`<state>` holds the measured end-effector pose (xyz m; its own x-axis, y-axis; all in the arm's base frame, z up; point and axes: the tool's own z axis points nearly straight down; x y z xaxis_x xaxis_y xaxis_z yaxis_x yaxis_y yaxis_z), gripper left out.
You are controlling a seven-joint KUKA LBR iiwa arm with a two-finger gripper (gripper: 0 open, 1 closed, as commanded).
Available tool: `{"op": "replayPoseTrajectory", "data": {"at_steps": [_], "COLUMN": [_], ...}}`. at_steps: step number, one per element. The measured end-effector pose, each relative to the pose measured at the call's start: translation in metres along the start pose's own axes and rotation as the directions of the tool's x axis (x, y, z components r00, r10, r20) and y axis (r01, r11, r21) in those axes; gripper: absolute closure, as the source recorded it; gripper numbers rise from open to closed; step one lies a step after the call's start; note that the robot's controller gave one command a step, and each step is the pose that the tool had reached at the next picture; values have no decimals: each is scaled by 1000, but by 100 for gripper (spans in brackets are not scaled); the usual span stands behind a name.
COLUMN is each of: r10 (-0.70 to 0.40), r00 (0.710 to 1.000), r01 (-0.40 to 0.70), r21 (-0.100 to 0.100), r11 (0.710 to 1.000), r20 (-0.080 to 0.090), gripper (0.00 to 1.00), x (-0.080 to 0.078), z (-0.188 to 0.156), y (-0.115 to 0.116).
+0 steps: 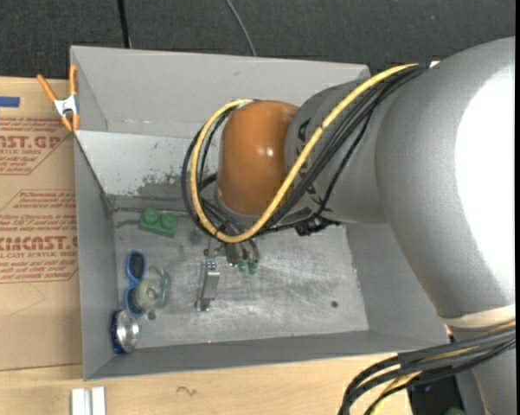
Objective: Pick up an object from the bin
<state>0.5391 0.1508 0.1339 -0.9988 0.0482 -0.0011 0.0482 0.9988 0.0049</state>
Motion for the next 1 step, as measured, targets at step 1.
{"op": "replayPoseTrajectory", "data": {"at_steps": [1], "r10": [-153], "r00": [988], "r01": [153], "r21": [2], "r11": [988], "r20": [3], "gripper": [0], "x": [13], "z": [65], "y": [66]}}
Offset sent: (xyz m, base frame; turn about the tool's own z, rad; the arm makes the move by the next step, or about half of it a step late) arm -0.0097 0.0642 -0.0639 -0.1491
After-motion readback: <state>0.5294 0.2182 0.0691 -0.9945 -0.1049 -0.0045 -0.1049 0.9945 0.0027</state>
